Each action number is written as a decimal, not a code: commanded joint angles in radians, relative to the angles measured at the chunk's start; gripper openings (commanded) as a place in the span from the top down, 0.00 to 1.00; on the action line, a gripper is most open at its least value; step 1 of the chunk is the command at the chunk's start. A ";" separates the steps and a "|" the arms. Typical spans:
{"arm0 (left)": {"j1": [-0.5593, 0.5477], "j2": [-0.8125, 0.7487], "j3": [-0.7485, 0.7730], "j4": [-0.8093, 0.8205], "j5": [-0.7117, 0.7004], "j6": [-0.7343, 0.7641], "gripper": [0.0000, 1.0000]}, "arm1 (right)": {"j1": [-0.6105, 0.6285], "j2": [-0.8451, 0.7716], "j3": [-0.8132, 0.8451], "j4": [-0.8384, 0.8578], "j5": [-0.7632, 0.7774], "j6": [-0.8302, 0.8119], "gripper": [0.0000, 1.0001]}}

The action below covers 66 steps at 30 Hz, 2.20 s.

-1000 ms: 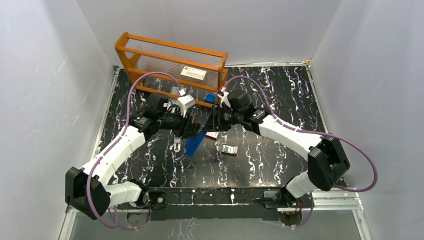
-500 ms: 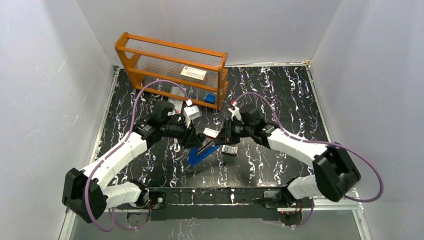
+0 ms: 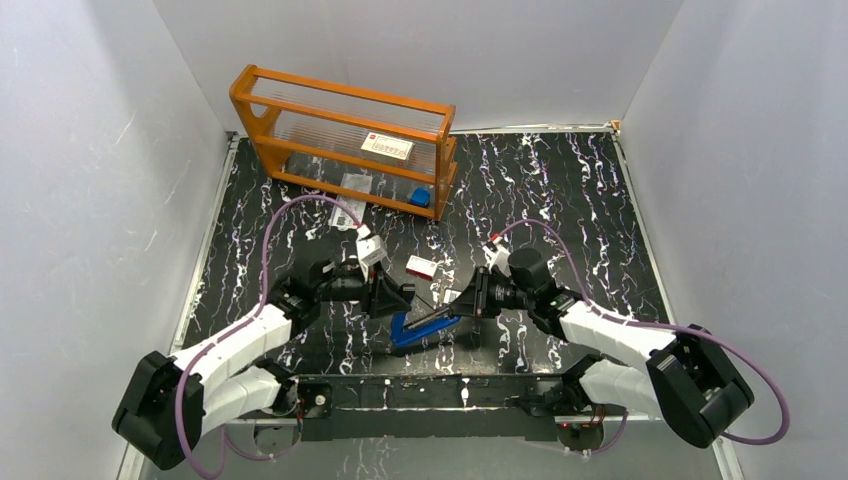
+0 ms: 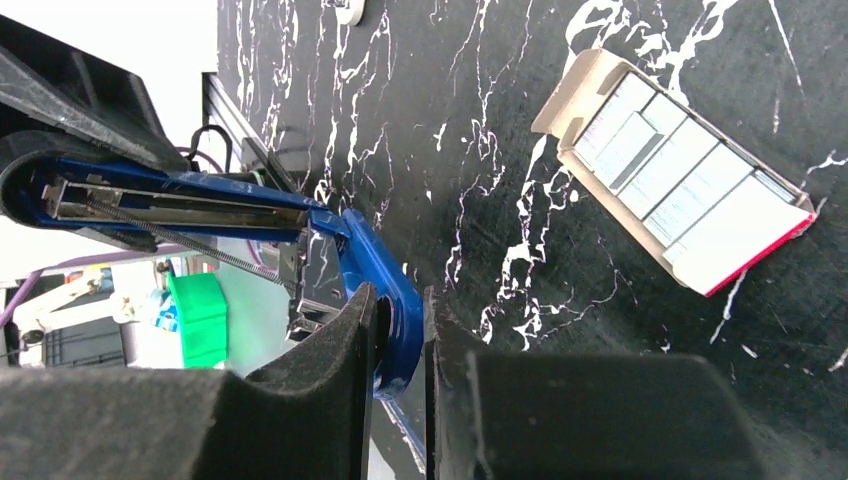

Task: Load the staples into the stapler

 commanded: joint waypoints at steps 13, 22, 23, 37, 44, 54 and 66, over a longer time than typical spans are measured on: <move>0.021 -0.145 -0.138 0.757 -0.208 -0.215 1.00 | -0.041 -0.222 -0.120 0.085 0.011 -0.017 0.86; 0.037 -0.143 -0.156 0.908 -0.237 -0.296 1.00 | -0.070 -0.239 -0.119 0.105 -0.038 -0.018 0.85; 0.043 -0.150 -0.164 0.929 -0.246 -0.312 1.00 | -0.074 -0.245 -0.123 0.108 -0.043 -0.016 0.85; 0.112 -0.208 -0.215 1.072 -0.292 -0.459 1.00 | -0.102 -0.310 -0.126 0.145 -0.108 0.009 0.84; 0.124 -0.298 -0.256 1.075 -0.365 -0.483 1.00 | -0.105 -0.403 -0.160 0.203 -0.117 0.070 0.81; 0.126 -0.320 -0.263 1.112 -0.372 -0.526 1.00 | -0.104 -0.401 -0.182 0.187 -0.161 -0.011 0.73; 0.126 -0.264 -0.243 1.078 -0.258 -0.480 1.00 | -0.105 -0.464 -0.114 -0.007 -0.094 -0.245 0.42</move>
